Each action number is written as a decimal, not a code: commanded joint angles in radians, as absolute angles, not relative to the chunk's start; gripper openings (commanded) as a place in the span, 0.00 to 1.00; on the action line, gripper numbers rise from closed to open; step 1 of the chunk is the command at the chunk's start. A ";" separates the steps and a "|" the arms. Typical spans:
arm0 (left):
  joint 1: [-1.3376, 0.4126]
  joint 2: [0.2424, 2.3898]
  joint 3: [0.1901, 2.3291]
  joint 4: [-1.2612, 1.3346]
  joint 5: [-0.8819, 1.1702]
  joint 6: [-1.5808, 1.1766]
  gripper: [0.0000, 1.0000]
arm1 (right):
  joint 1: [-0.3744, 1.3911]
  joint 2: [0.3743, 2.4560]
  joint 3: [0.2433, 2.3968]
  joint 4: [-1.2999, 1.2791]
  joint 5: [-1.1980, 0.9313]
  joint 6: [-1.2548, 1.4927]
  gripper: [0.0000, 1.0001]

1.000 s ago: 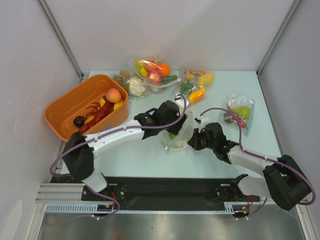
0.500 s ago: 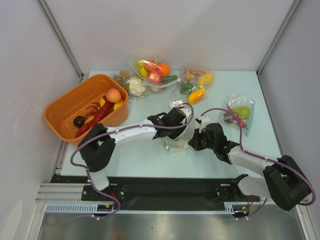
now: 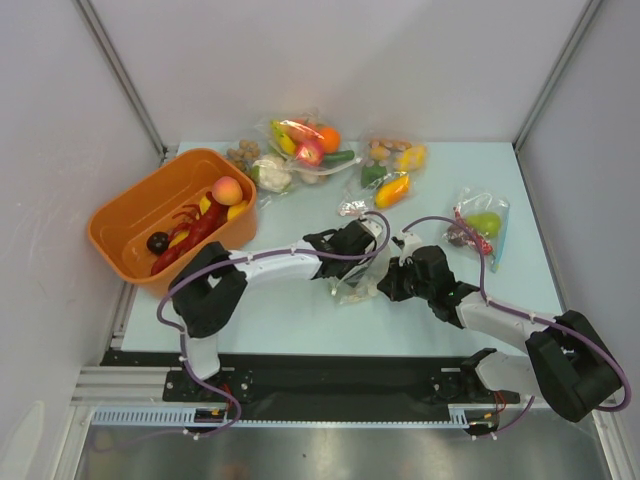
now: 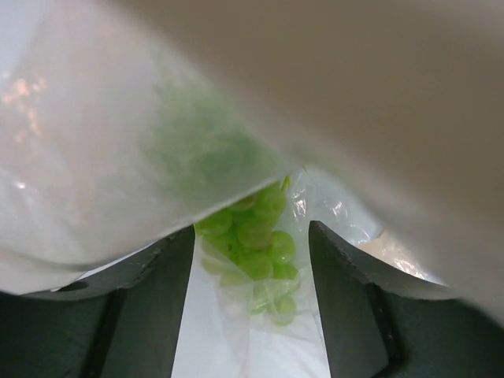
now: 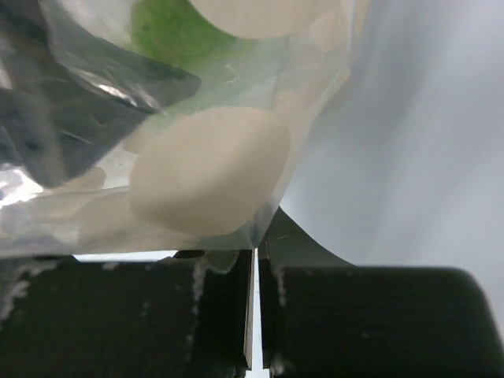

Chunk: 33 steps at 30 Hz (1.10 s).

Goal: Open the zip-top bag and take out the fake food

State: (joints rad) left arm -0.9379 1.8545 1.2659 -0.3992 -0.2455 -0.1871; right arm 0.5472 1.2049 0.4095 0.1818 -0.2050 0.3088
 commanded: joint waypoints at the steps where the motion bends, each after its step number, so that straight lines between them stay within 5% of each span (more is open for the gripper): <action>1: -0.942 1.894 1.273 -0.390 -0.244 -0.210 0.69 | 0.542 1.197 0.411 0.210 -0.213 0.291 0.00; 9: -0.942 1.968 1.328 -0.394 -0.261 -0.189 0.76 | 0.540 1.187 0.410 0.204 -0.212 0.290 0.00; 16: -0.942 1.961 1.344 -0.377 -0.281 -0.175 0.41 | 0.537 1.177 0.405 0.196 -0.210 0.287 0.00; 19: -0.940 1.941 1.345 -0.362 -0.278 -0.167 0.35 | 0.535 1.177 0.405 0.192 -0.207 0.288 0.00; 33: -0.940 1.686 1.304 -0.204 -0.114 -0.173 0.35 | 0.532 1.059 0.443 0.031 -0.121 0.275 0.00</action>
State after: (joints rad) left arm -0.9386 1.7557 1.2682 -0.2710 -0.1715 -0.1749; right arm 0.5385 1.0973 0.4061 0.0673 -0.1616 0.2939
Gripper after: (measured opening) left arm 0.348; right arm 0.010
